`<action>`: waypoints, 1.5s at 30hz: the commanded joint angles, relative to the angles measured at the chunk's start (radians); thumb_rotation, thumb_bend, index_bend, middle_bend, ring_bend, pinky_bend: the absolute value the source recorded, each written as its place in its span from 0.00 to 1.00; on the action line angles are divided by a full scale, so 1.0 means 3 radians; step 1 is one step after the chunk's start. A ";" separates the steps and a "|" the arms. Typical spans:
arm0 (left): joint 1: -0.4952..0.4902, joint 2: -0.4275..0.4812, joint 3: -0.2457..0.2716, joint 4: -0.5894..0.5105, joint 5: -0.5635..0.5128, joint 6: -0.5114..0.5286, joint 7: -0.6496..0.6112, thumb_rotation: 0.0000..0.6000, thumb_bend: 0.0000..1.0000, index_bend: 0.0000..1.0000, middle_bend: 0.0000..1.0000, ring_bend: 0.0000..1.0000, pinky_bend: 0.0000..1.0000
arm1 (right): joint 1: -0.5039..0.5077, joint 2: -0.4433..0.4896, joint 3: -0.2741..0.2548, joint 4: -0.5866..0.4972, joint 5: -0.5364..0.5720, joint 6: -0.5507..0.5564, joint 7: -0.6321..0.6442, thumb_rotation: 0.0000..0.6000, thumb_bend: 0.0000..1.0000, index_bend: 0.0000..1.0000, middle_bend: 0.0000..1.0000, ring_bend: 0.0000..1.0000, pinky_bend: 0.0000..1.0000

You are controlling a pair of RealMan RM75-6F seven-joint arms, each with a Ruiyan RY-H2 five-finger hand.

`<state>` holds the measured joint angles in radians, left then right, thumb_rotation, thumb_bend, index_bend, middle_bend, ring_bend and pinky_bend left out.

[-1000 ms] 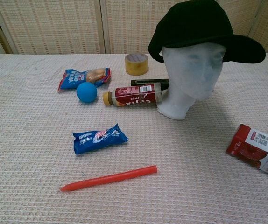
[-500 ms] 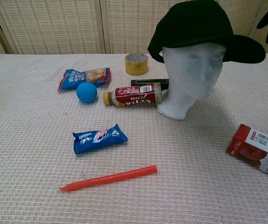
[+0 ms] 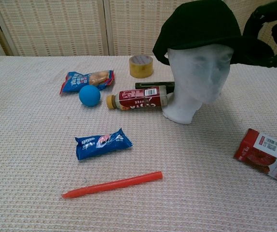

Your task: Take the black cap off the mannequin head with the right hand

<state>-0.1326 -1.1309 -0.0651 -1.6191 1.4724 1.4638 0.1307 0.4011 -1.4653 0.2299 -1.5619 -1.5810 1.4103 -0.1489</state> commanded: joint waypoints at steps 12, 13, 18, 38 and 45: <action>-0.0036 0.0012 0.0017 -0.0049 -0.0044 -0.0099 0.0041 1.00 0.08 0.13 0.14 0.11 0.15 | 0.0106 -0.0255 0.0147 0.0298 -0.0014 0.0286 0.0124 1.00 0.58 0.89 0.77 0.92 1.00; -0.0038 0.0010 0.0016 -0.0049 -0.0046 -0.0102 0.0040 1.00 0.08 0.13 0.13 0.11 0.15 | 0.0115 -0.0266 0.0157 0.0327 -0.0023 0.0307 0.0118 1.00 0.58 0.90 0.77 0.92 1.00; -0.0056 -0.0004 0.0013 -0.0037 -0.0054 -0.0128 0.0037 1.00 0.08 0.12 0.13 0.11 0.16 | 0.0184 -0.0330 0.0268 0.0451 -0.0007 0.0401 0.0056 1.00 0.59 0.91 0.78 0.93 1.00; -0.0135 -0.0063 0.0008 -0.0018 -0.0044 -0.0201 0.0090 1.00 0.08 0.12 0.13 0.11 0.16 | 0.0709 -0.0310 0.0784 0.1253 0.0372 0.0184 0.0173 1.00 0.62 0.91 0.79 0.94 1.00; -0.0146 -0.0067 0.0018 -0.0018 -0.0062 -0.0230 0.0099 1.00 0.08 0.12 0.13 0.11 0.16 | 0.0435 0.0194 0.0599 0.1156 0.0422 0.0101 0.0360 1.00 0.62 0.91 0.79 0.94 1.00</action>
<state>-0.1763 -1.1510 -0.0596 -1.6243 1.4538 1.3950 0.1602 0.5662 -1.4520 0.4361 -1.1999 -1.4604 1.4515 -0.0648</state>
